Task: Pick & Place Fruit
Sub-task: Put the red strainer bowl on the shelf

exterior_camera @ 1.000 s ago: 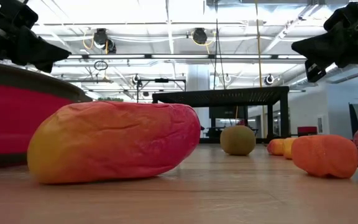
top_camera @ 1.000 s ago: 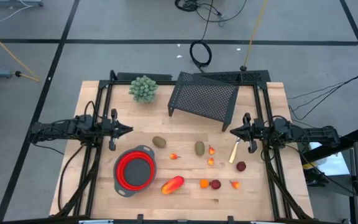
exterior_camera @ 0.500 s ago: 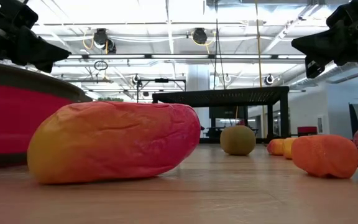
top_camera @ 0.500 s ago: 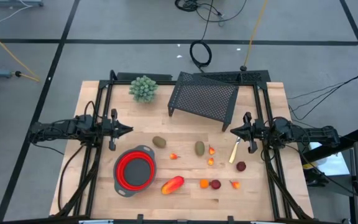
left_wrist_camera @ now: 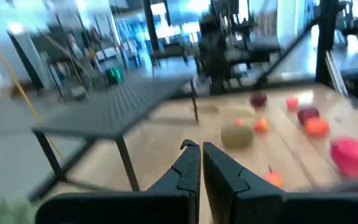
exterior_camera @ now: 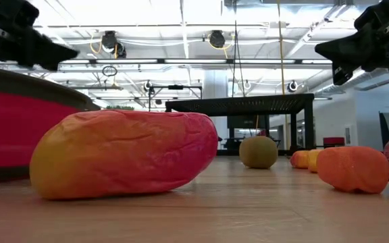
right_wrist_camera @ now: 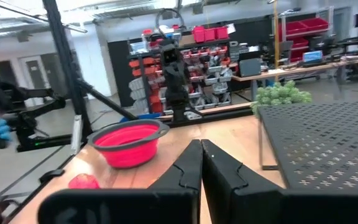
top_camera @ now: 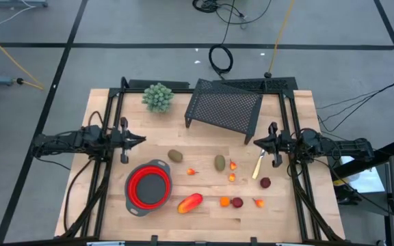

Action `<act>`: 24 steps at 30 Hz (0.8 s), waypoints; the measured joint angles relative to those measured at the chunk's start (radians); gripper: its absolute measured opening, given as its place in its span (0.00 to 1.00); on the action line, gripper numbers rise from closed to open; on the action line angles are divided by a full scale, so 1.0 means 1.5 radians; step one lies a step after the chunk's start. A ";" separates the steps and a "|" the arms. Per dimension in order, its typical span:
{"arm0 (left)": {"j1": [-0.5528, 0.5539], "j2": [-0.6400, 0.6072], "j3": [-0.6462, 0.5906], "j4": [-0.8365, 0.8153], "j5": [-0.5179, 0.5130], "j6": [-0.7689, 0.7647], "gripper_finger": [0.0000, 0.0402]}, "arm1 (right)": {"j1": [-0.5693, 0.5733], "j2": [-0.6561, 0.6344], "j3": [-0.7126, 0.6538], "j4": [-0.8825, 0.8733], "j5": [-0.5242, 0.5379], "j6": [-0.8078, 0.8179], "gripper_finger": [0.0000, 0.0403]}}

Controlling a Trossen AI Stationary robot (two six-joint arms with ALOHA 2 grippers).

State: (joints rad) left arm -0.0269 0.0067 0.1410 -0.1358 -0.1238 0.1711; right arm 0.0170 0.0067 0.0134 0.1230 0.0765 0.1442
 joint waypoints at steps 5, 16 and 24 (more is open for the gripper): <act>0.000 0.000 0.000 0.136 -0.006 0.003 0.05 | 0.000 0.000 0.000 0.000 0.003 -0.005 0.00; 0.000 0.105 0.006 0.175 -0.040 -0.142 0.05 | 0.000 0.000 0.000 0.000 0.003 -0.007 0.00; 0.000 0.262 0.137 0.089 -0.034 -0.154 0.05 | 0.000 0.000 0.000 0.000 0.001 -0.007 0.00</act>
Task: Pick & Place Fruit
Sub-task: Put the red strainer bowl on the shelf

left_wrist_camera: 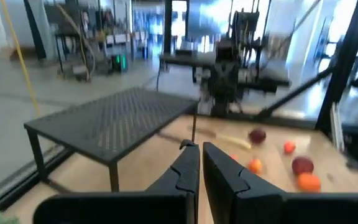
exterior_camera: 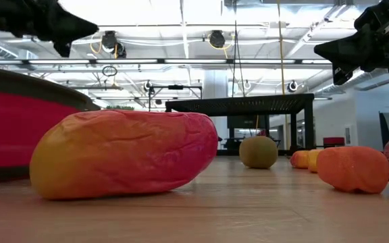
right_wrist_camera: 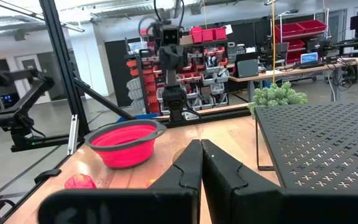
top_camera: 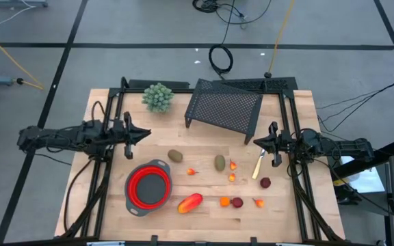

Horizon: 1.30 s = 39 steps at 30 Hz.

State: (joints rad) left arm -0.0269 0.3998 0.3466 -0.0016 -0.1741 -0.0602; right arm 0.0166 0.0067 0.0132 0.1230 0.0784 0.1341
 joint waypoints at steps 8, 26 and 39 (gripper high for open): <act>0.000 0.178 0.197 -0.248 0.031 -0.077 0.05 | 0.000 0.000 0.000 0.000 0.000 0.000 0.00; -0.001 0.461 0.368 -0.433 0.249 -0.321 0.05 | 0.000 0.000 0.000 0.000 0.000 0.000 0.00; 0.000 0.493 0.368 -0.316 0.291 -0.405 0.05 | 0.000 0.000 0.000 0.000 0.000 0.000 0.00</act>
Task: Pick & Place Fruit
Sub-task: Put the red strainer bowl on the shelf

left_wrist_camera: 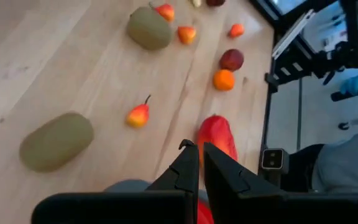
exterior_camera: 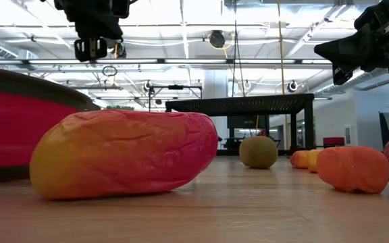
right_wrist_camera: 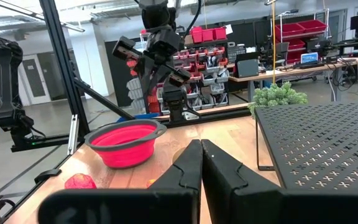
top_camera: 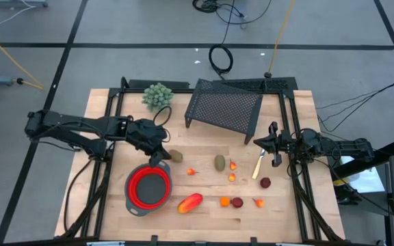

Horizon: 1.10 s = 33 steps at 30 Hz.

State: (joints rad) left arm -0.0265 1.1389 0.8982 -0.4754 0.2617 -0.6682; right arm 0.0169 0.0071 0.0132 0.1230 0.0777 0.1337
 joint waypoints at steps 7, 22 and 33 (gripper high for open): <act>-0.003 -0.005 0.000 -0.117 -0.009 -0.096 0.05 | 0.000 0.000 0.000 0.000 0.000 0.000 0.00; -0.058 -0.005 0.000 -0.398 -0.040 -0.325 0.05 | 0.000 0.000 0.000 0.000 0.000 0.000 0.00; -0.067 -0.005 0.000 -0.398 -0.040 -0.290 0.05 | 0.000 0.000 0.000 0.000 0.000 0.000 0.00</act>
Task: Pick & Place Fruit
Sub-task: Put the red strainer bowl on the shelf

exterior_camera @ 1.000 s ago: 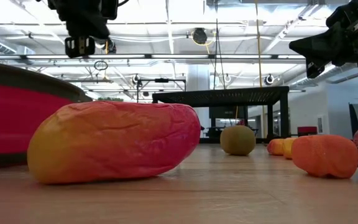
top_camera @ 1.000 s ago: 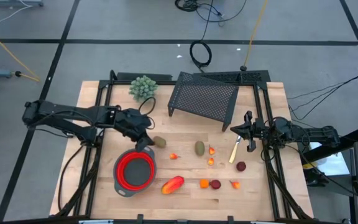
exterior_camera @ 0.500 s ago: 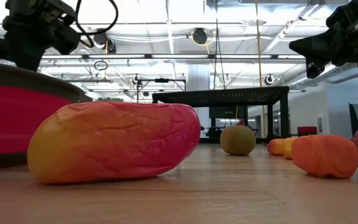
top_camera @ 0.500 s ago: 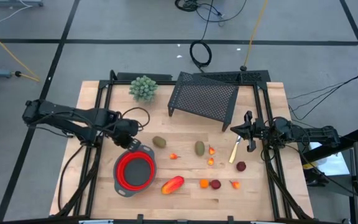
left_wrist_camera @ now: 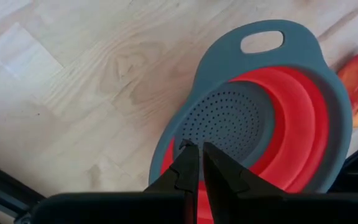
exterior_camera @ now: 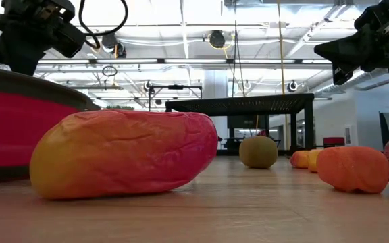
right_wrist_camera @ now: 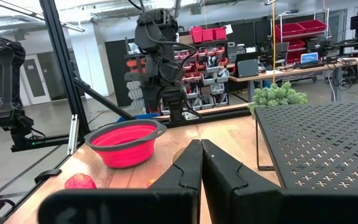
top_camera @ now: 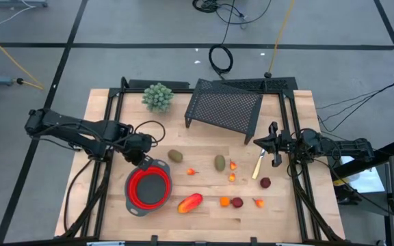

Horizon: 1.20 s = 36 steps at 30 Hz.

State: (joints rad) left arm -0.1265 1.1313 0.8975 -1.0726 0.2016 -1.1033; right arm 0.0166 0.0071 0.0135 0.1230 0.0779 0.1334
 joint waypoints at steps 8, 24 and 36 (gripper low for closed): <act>0.007 0.000 0.000 -0.001 -0.013 -0.034 0.05 | 0.000 0.000 0.000 0.000 0.000 0.000 0.00; 0.007 0.000 0.000 -0.001 -0.027 -0.050 0.06 | 0.000 0.000 0.000 0.000 0.000 0.000 0.00; 0.007 0.000 0.000 -0.001 -0.066 -0.034 0.41 | 0.000 0.000 0.000 0.000 0.000 0.000 0.00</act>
State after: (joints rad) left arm -0.1162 1.1313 0.8974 -1.0740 0.1026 -1.1545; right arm 0.0166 0.0071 0.0132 0.1227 0.0780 0.1333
